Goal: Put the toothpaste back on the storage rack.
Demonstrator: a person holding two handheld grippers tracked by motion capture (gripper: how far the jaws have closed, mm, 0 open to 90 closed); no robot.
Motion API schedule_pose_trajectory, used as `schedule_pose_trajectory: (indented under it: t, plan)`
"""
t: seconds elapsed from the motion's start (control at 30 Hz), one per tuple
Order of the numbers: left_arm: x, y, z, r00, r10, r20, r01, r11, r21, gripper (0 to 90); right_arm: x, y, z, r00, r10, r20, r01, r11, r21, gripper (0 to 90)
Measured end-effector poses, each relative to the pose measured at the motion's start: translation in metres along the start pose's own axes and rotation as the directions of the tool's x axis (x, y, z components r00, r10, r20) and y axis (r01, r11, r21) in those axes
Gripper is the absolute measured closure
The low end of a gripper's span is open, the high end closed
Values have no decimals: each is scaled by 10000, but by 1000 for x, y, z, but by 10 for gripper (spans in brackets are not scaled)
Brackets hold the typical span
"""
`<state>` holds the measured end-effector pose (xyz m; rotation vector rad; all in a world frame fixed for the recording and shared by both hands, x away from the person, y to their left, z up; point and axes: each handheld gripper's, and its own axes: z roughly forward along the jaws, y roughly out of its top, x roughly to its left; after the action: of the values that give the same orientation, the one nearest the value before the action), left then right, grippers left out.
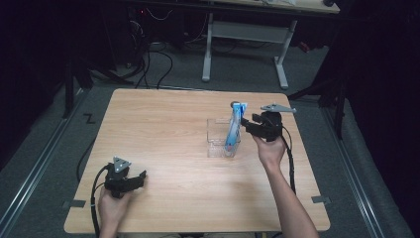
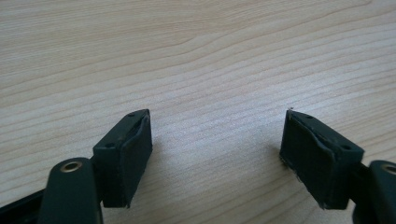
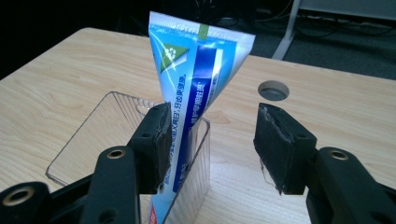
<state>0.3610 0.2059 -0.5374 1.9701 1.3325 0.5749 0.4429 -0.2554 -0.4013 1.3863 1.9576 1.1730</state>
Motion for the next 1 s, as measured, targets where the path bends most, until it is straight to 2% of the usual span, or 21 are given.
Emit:
schedule_pose_trajectory:
  t: [0.5,1.0]
  plan:
    - [0,0,0,10000,4,10,-4,10000,-1,262,-16,-2,-22,9994,139,332,-128,9994,-328,462]
    - [0,0,0,10000,0,13,0,10000,-1,262,-32,-8,-44,9987,331,383,-310,9980,-555,465]
